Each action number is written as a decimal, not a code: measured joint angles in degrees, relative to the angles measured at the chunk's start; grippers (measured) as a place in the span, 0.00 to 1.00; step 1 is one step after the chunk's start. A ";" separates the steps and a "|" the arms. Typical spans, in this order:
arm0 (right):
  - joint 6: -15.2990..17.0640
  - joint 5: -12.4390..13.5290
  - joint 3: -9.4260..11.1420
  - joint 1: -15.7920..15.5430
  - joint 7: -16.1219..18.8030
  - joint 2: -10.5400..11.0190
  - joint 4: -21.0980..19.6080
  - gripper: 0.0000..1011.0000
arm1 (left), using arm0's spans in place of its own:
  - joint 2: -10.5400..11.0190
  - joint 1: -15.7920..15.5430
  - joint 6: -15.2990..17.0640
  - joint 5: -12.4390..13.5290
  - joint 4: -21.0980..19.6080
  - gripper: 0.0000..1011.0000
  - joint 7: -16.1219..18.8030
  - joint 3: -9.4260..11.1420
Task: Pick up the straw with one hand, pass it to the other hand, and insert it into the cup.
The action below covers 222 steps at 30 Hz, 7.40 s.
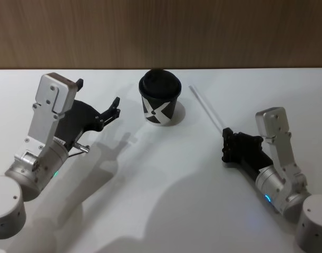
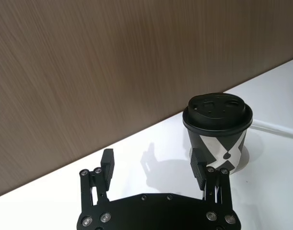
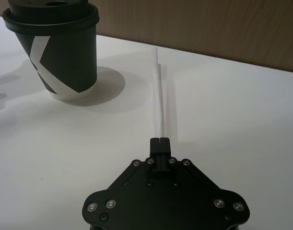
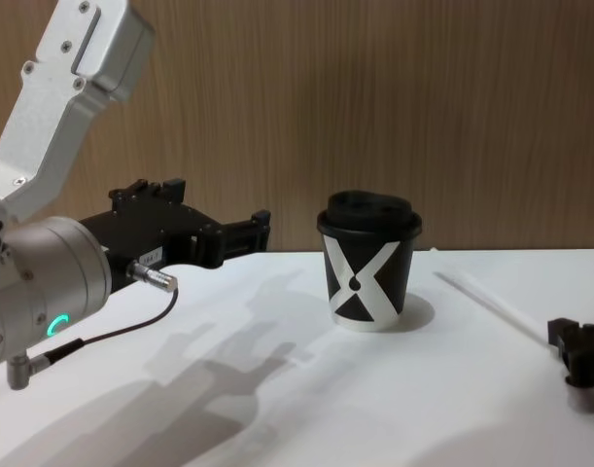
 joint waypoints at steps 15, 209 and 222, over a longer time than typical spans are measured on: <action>-8.82 -4.22 0.34 0.98 -1.27 0.53 -0.12 0.00 | 0.00 0.00 0.00 0.00 0.00 0.99 0.00 0.00; -35.94 -4.43 -1.23 7.11 10.67 3.94 -1.20 0.16 | -18.29 -20.47 19.38 -51.11 18.86 0.02 -31.88 -4.84; -35.94 -4.43 -1.23 7.11 10.66 3.94 -1.20 0.56 | -18.29 -20.47 19.37 -51.11 18.86 0.02 -31.87 -4.83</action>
